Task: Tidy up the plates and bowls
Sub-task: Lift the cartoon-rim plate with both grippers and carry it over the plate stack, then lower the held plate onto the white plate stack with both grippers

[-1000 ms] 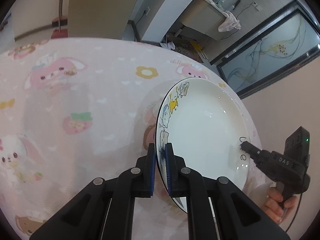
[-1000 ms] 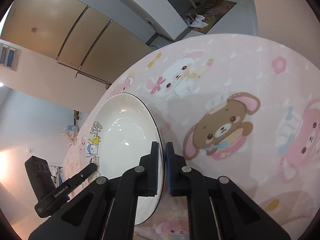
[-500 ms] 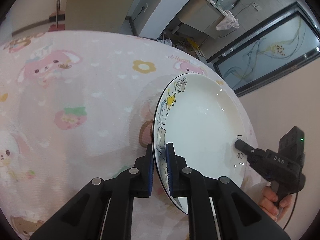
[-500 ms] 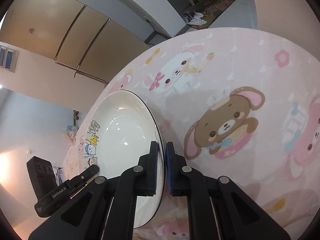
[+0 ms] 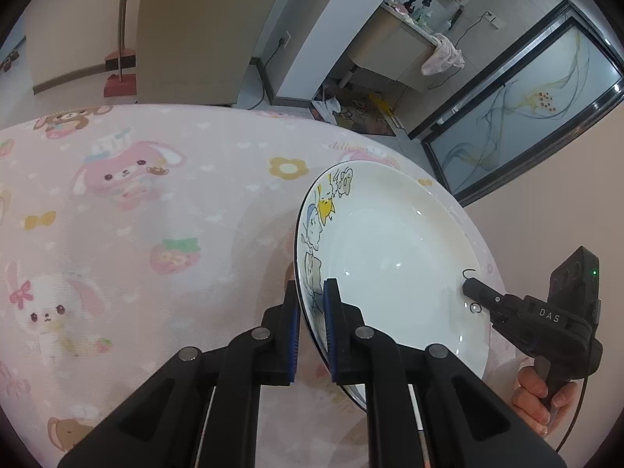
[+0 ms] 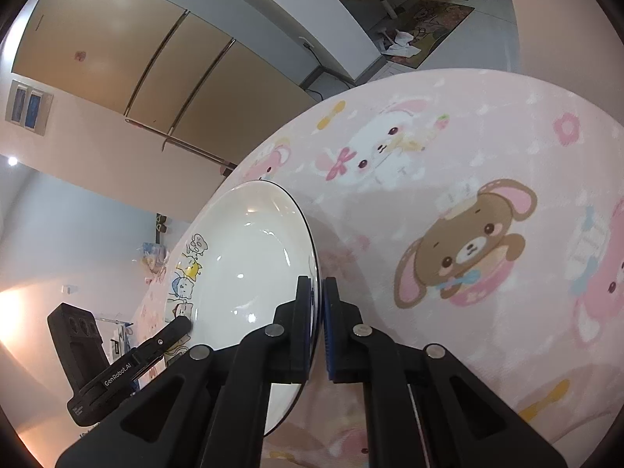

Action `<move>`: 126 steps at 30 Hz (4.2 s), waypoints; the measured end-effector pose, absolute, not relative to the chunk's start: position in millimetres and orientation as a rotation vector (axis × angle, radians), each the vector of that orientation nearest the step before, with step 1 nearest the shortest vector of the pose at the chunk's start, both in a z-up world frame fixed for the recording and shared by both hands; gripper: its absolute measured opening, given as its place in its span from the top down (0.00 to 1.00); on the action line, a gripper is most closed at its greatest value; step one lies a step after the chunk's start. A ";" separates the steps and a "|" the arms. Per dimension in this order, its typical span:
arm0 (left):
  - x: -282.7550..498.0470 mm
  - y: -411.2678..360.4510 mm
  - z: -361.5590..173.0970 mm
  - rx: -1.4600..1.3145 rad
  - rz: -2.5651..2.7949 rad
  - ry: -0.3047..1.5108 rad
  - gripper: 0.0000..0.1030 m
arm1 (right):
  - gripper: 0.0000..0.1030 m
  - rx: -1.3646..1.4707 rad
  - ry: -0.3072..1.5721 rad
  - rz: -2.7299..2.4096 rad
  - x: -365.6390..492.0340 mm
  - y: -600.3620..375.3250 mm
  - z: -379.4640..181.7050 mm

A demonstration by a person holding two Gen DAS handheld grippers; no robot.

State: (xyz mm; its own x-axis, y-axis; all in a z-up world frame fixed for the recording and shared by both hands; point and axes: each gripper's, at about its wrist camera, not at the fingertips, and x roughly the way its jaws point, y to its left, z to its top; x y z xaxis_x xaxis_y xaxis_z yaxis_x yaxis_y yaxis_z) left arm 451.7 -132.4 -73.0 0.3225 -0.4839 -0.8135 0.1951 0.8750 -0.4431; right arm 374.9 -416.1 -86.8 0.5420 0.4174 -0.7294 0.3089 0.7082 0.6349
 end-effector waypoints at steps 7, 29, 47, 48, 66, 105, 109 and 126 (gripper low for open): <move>441.7 -112.3 -39.1 -0.300 -0.459 1.090 0.88 | 0.94 0.778 0.968 0.092 373.2 -399.6 -54.7; 409.0 -87.7 29.5 -0.275 -0.420 0.961 0.88 | 0.94 0.702 0.861 0.135 358.2 -369.7 3.9; 304.6 4.3 140.2 -0.255 -0.344 0.754 0.88 | 0.93 0.584 0.734 0.313 311.6 -291.3 97.3; 293.9 11.0 146.4 -0.251 -0.343 0.734 0.88 | 0.93 0.589 0.731 0.332 305.5 -286.5 100.7; 172.5 95.2 123.0 -0.333 -0.307 0.710 0.87 | 0.93 0.507 0.721 0.450 223.7 -207.0 112.8; 186.8 78.6 -46.3 -0.301 -0.311 0.967 0.86 | 0.88 0.411 0.972 0.375 221.5 -199.8 -46.5; 187.4 68.2 -50.8 -0.262 -0.316 0.986 0.85 | 0.88 0.387 1.003 0.333 224.4 -199.9 -51.5; 191.4 48.4 -67.1 -0.206 -0.349 1.047 0.81 | 0.88 0.370 1.057 0.237 228.5 -209.1 -61.5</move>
